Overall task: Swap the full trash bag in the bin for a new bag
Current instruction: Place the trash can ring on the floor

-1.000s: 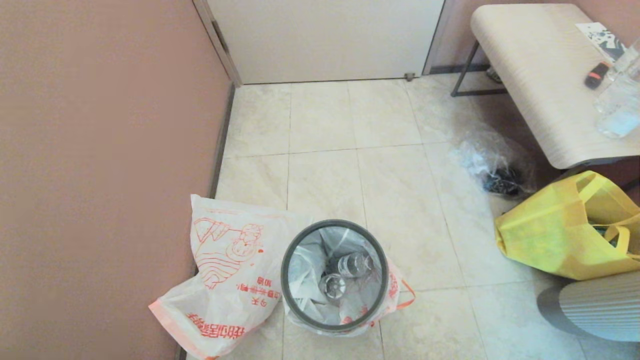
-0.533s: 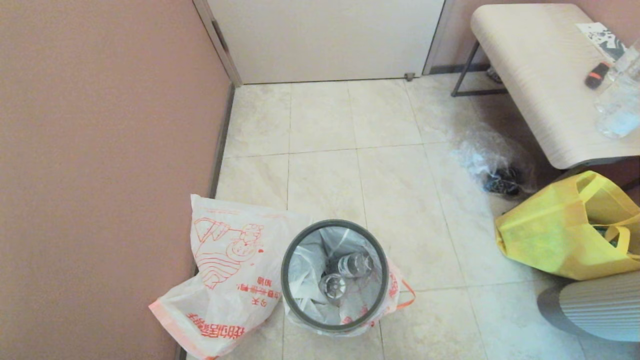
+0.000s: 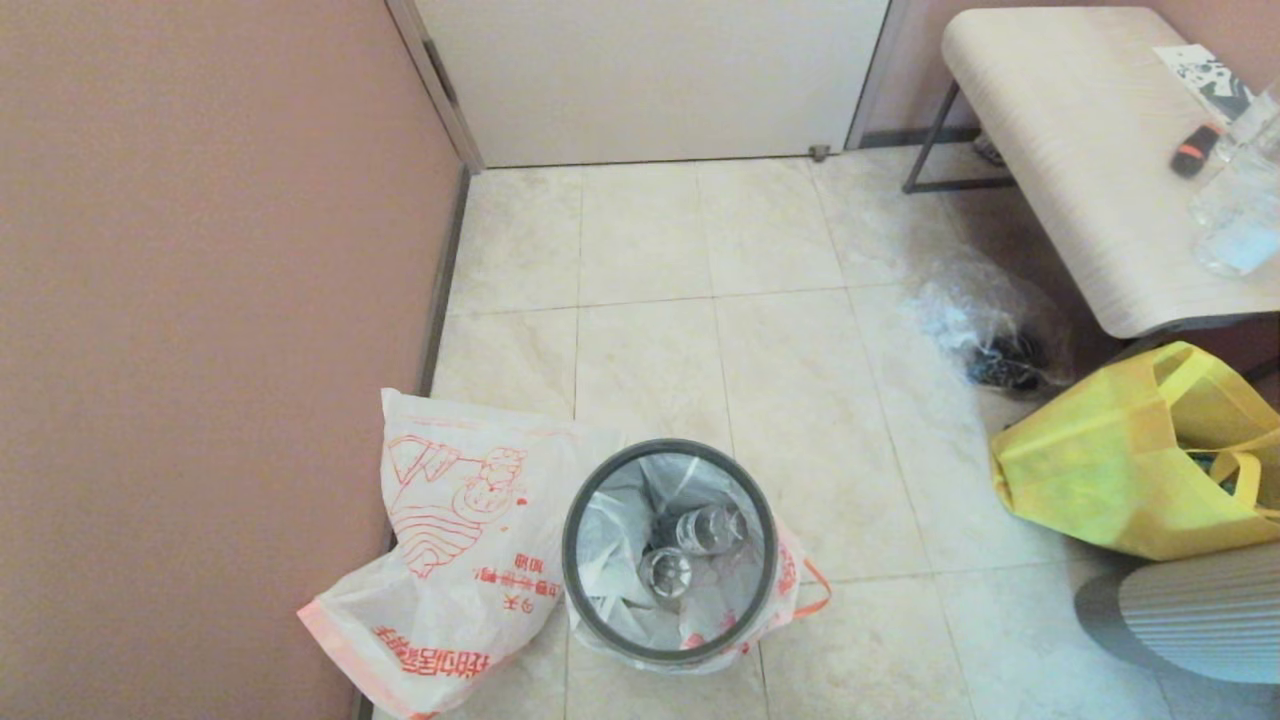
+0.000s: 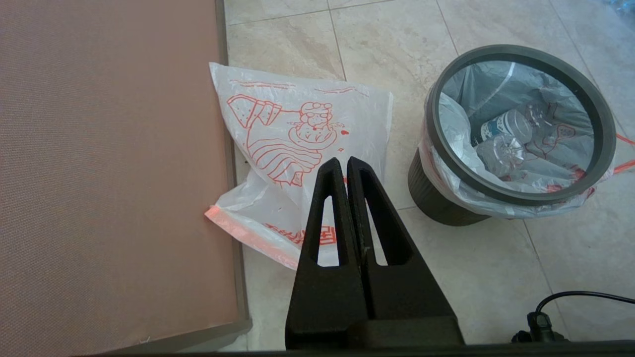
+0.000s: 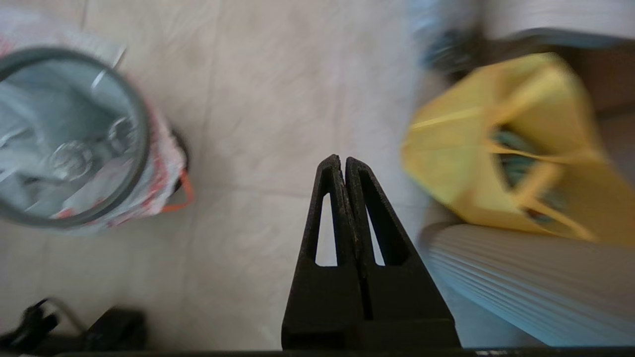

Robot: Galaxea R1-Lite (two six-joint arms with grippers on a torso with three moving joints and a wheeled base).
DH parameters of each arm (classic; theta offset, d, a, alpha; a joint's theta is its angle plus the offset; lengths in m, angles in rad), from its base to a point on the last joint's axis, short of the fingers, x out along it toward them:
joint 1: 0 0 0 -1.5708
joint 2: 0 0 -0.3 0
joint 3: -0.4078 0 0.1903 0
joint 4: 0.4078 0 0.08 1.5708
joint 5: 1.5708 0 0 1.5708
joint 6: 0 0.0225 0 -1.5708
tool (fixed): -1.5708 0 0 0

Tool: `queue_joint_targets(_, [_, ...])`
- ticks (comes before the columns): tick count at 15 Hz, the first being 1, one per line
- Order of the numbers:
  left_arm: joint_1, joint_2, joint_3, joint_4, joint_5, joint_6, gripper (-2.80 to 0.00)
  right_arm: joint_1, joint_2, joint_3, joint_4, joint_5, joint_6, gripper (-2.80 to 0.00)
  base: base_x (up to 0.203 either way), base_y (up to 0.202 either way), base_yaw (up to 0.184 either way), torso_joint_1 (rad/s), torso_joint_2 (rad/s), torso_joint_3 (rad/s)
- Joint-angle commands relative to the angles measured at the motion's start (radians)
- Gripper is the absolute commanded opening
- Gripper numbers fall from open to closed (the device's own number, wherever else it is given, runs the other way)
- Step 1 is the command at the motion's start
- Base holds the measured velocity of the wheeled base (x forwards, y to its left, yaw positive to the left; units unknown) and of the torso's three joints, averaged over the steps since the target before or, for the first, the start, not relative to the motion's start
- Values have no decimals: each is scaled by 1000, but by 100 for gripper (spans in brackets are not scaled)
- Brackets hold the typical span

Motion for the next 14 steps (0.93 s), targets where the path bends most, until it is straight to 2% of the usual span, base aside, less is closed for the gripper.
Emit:
queue_joint_targets(1, [0, 1, 14, 0, 0, 0, -280, 91, 261, -78, 1, -17, 24, -280, 0, 0, 0, 0, 0, 0])
queue_joint_targets(3, [0, 1, 14, 0, 0, 0, -280, 232, 431, -154, 0, -101, 122, -280, 0, 0, 0, 0, 0, 0])
queue_joint_targets(5, [0, 1, 14, 0, 0, 0, -280, 330, 569, -220, -2, -181, 214, -280, 0, 0, 0, 0, 0, 0])
queue_joint_targets(8, [0, 1, 14, 0, 0, 0, -280, 415, 748, -253, -41, -246, 267, -280, 0, 0, 0, 0, 0, 0])
queue_joint_targets(11, [0, 1, 14, 0, 0, 0, -280, 458, 884, -269, -72, -262, 278, -280, 0, 0, 0, 0, 0, 0])
queue_joint_targets(14, [0, 1, 14, 0, 0, 0, -280, 487, 1029, -276, -165, -266, 278, -280, 0, 0, 0, 0, 0, 0])
